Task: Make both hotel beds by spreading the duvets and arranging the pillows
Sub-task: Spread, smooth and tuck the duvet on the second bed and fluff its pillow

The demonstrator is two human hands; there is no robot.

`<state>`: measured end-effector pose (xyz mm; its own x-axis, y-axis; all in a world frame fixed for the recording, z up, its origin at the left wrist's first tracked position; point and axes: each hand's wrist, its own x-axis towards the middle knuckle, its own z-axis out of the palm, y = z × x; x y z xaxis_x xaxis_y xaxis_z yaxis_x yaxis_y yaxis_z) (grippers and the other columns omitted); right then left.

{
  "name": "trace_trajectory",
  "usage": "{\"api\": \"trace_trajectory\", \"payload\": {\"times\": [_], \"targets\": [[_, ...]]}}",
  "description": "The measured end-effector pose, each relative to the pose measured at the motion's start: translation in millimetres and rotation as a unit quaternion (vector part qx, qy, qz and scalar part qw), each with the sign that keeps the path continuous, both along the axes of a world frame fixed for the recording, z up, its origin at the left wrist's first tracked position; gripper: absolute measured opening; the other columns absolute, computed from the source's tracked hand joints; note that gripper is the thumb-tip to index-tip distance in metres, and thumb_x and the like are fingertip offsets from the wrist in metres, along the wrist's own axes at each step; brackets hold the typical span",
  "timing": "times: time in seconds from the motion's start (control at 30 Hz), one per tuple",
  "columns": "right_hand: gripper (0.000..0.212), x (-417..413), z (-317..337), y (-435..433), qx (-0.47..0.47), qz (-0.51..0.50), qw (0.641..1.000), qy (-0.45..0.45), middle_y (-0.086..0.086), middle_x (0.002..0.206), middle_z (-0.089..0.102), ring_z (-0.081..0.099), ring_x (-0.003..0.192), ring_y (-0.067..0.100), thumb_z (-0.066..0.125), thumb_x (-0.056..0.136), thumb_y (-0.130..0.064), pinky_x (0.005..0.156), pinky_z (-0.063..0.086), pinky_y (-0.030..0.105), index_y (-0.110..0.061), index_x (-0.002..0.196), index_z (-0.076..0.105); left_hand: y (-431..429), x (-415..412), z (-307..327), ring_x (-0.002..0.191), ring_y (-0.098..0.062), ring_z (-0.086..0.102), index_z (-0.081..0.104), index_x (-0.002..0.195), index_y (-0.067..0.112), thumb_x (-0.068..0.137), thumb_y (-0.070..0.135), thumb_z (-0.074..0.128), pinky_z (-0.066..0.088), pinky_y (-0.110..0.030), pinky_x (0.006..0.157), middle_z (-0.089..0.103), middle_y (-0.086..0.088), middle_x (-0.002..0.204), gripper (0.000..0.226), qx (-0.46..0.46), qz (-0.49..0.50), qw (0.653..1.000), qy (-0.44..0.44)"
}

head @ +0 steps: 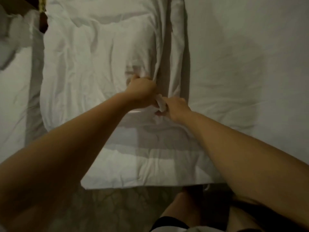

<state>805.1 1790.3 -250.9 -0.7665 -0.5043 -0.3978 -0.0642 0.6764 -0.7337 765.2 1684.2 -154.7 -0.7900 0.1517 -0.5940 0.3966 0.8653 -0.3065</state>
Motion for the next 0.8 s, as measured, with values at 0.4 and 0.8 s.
{"api": "trace_trajectory", "payload": {"times": [0.4,0.8], "targets": [[0.056,22.2,72.6,187.2,0.182,-0.006,0.982,-0.054,0.009,0.129,0.059,0.056,0.115,0.029,0.056,0.085,-0.060,0.084,0.042,0.031,-0.023,0.127,0.056,154.7,-0.9,34.8,0.114,-0.028,0.050,0.057,0.125,0.030,0.075,0.064,0.060,0.042,-0.035,0.088,0.052,-0.005,0.122,0.061,0.129,-0.178,0.972,-0.088],[0.049,35.0,58.8,173.0,0.004,-0.171,0.978,-0.120,0.000,0.110,0.061,0.058,0.108,0.026,0.062,0.085,-0.053,0.073,0.038,0.027,-0.020,0.120,0.058,154.7,-4.2,0.7,0.123,-0.019,0.045,0.053,0.127,0.035,0.084,0.057,0.055,0.027,-0.040,0.104,0.052,0.007,0.131,0.048,0.046,-0.317,0.946,-0.038]]}}
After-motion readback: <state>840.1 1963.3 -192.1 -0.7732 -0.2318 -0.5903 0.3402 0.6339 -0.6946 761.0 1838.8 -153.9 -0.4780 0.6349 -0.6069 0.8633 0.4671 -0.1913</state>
